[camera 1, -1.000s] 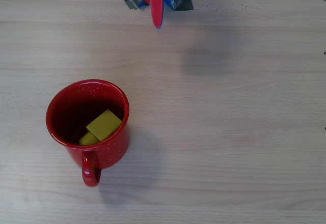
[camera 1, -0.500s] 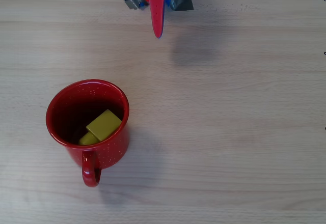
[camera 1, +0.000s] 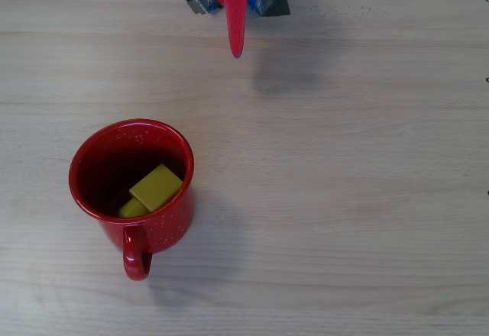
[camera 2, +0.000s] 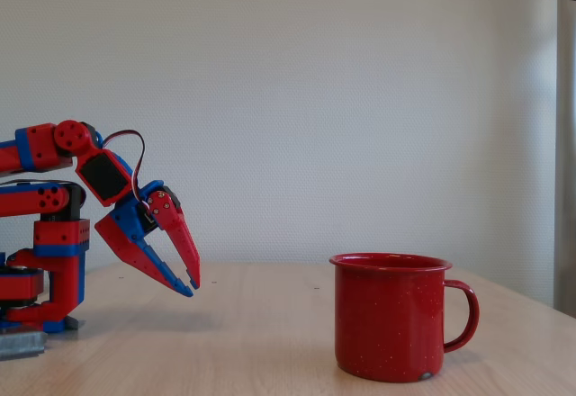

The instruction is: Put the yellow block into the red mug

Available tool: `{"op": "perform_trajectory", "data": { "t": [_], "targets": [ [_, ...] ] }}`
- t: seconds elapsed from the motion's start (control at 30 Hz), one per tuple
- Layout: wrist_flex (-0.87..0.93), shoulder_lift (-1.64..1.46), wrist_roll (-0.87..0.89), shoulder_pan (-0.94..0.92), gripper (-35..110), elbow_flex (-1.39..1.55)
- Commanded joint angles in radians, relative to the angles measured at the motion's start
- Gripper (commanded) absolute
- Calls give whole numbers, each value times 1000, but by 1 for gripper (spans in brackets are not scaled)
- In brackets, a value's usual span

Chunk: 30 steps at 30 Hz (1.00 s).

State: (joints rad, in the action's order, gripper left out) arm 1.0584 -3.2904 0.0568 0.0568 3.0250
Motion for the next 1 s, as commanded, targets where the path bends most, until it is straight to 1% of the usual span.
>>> {"op": "perform_trajectory", "data": {
  "t": [0.0, 0.13, 0.2, 0.57, 0.97],
  "targets": [
    [12, -15, 23, 9, 0, -12],
    [12, -15, 44, -12, 0, -12],
    [12, -15, 69, -31, 3, -12],
    [12, -15, 66, -32, 0, -12],
    [12, -15, 66, -32, 0, -12]
  ]
}}
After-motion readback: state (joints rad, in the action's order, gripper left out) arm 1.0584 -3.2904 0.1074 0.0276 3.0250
